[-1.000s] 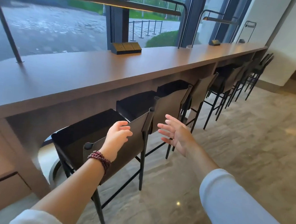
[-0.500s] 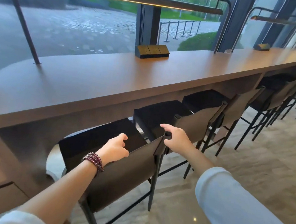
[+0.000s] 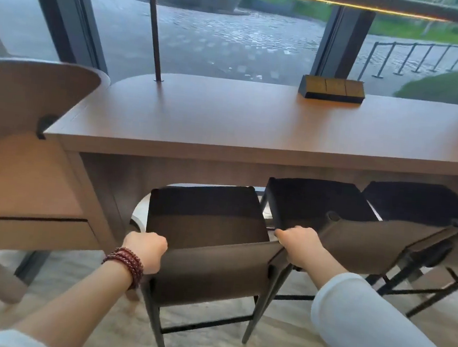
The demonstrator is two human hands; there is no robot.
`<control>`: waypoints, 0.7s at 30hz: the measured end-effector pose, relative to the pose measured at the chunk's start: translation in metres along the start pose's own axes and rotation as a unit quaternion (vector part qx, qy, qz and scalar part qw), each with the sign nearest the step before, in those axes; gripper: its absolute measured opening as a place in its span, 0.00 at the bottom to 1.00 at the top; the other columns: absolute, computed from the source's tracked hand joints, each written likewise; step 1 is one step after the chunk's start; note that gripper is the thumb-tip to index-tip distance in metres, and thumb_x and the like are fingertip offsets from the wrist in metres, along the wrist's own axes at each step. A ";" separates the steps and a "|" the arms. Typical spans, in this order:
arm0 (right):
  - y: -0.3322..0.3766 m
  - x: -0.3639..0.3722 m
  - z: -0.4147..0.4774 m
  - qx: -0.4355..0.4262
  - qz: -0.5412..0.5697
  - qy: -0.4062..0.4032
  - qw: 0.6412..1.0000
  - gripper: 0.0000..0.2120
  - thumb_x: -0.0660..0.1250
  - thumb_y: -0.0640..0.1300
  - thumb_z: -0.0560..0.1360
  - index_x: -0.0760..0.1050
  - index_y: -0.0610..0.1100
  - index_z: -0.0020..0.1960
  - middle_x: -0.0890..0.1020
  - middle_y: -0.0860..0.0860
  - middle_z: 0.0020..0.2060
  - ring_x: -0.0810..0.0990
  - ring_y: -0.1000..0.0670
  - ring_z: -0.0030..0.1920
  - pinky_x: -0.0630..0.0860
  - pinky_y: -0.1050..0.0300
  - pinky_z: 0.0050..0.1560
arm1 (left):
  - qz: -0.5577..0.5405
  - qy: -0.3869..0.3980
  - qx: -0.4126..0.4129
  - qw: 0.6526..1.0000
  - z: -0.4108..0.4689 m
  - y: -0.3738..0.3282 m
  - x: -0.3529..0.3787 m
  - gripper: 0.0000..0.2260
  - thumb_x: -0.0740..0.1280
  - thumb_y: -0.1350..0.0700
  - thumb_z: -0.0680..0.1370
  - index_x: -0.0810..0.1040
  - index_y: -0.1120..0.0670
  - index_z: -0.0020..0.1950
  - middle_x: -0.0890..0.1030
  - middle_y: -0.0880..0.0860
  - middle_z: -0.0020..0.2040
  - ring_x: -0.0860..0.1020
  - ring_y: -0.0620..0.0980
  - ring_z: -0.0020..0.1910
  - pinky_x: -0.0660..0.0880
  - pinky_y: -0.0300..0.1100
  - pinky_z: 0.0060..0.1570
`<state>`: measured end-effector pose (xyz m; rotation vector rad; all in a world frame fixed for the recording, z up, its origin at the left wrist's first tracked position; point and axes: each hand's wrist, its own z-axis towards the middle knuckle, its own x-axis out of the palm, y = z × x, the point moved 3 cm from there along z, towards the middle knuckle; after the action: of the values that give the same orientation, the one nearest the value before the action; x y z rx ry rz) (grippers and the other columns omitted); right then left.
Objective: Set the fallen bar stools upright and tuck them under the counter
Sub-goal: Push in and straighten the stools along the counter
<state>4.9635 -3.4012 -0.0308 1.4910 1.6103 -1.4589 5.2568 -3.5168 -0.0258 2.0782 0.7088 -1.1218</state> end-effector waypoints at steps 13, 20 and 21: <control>-0.002 -0.008 0.015 -0.020 -0.021 -0.041 0.999 0.11 0.64 0.46 0.75 0.78 0.47 0.55 0.82 0.49 0.52 0.81 0.44 0.54 0.74 0.56 0.47 | -0.032 -0.068 -0.040 0.996 0.002 0.029 0.007 0.12 0.63 0.50 0.78 0.78 0.53 0.58 0.81 0.53 0.57 0.79 0.54 0.56 0.75 0.45 0.53; 0.012 -0.022 0.023 -0.015 0.000 -0.076 0.997 0.09 0.62 0.44 0.76 0.79 0.46 0.53 0.83 0.49 0.49 0.82 0.45 0.51 0.70 0.57 0.41 | -0.011 -0.094 -0.030 0.995 0.023 0.057 -0.002 0.12 0.62 0.49 0.78 0.78 0.51 0.58 0.81 0.52 0.56 0.79 0.53 0.55 0.75 0.44 0.52; 0.014 -0.025 0.026 -0.013 0.006 -0.077 0.997 0.09 0.62 0.44 0.76 0.79 0.46 0.54 0.83 0.49 0.49 0.82 0.45 0.52 0.69 0.57 0.41 | -0.004 -0.098 -0.030 0.995 0.027 0.062 -0.004 0.12 0.62 0.49 0.78 0.78 0.51 0.58 0.81 0.51 0.56 0.79 0.53 0.56 0.75 0.44 0.53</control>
<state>4.9760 -3.4368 -0.0218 1.3375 1.5209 -1.5007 5.2856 -3.5778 -0.0150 1.8865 0.6477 -1.2731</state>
